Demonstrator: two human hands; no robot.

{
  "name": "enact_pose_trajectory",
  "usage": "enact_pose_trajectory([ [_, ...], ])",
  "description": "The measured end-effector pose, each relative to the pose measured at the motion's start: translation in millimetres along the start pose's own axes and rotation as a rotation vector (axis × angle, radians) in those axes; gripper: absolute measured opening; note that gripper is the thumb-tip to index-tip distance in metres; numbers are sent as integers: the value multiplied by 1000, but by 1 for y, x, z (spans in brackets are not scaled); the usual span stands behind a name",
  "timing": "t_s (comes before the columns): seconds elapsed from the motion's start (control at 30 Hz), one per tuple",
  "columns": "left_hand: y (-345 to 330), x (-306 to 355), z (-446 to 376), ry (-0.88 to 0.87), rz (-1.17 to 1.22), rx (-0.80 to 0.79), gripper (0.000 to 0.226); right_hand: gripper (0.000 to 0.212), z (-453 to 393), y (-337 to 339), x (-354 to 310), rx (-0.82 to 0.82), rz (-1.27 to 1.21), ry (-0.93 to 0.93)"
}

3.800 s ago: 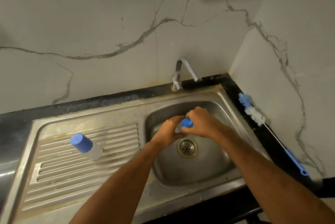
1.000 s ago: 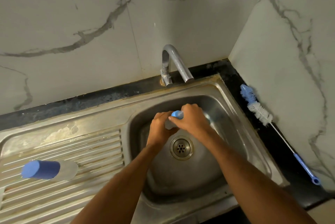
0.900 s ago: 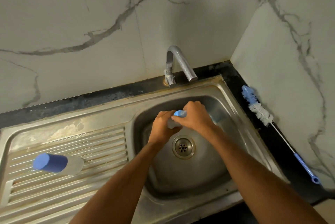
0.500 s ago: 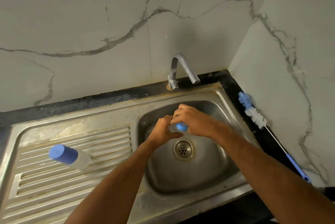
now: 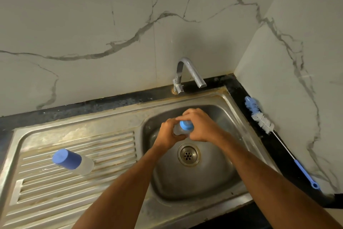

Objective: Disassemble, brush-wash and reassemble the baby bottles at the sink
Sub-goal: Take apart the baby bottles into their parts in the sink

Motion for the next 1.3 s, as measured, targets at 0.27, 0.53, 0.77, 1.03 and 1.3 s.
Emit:
enact_pose_trajectory([
  [0.27, -10, 4, -6, -12, -11, -28, 44, 49, -3, 8, 11, 149, 124, -142],
  [0.53, -10, -34, -13, 168, -11, 7, 47, 55, -1, 23, 28, 270, -18, -105],
  [0.77, -17, -71, -29, 269, -216, 76, 45, 57, 13, -7, 58, 246, -86, -172],
  [1.03, -51, -123, -39, 476, -358, -2, 57, 54, 19, -29, 89, 250, -131, -222],
  [1.3, -66, -151, -36, 519, -411, -35, 65, 50, 23, -41, 100, 239, -159, -254],
])
Point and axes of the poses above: each hand's wrist, its own z-axis away from the middle knuckle, its own y-axis out of the back of the hand, x = y × z, the point moved 10 cm from there along -z, towards the middle knuckle, and after that the axes turned 13 degrees about y, right-handed, at the moved point
